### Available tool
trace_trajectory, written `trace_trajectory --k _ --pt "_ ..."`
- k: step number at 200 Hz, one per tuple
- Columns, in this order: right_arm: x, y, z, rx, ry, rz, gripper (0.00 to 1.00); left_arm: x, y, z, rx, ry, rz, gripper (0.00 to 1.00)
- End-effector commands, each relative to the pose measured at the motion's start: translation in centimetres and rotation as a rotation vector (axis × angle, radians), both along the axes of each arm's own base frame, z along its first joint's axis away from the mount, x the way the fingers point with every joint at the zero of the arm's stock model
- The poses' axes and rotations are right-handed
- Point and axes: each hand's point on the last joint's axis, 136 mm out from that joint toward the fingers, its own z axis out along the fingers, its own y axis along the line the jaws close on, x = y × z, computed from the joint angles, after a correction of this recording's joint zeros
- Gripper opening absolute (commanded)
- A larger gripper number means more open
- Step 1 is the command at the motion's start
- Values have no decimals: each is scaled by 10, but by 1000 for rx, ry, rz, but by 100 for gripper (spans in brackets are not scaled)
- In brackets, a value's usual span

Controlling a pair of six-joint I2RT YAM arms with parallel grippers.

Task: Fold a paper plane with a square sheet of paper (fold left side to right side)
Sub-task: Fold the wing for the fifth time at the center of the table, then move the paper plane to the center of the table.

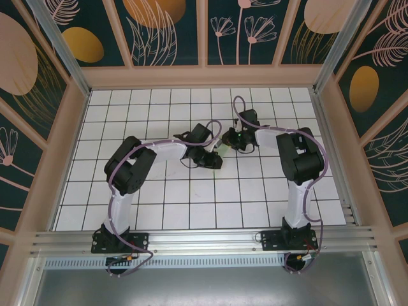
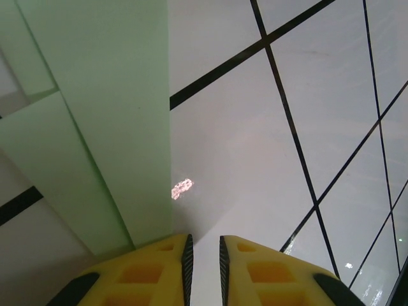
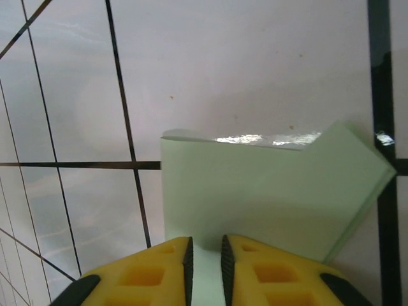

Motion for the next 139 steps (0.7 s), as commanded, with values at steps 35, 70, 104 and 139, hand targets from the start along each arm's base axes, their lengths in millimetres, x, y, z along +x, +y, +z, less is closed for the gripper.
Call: trace_trajectory --k 35,70,104,139 --pt "18 -29 55 -101 -113 -61 38 -21 8 41 -90 -35 -19 31" --pt "7 -50 75 -201 -132 -140 53 -16 25 83 -111 -160 51 40" --pt "-20 -46 70 -219 -97 -194 59 7 57 98 -31 -306 236 45" --pt "-46 -26 46 -222 -34 -204 67 27 75 113 19 -408 361 46"
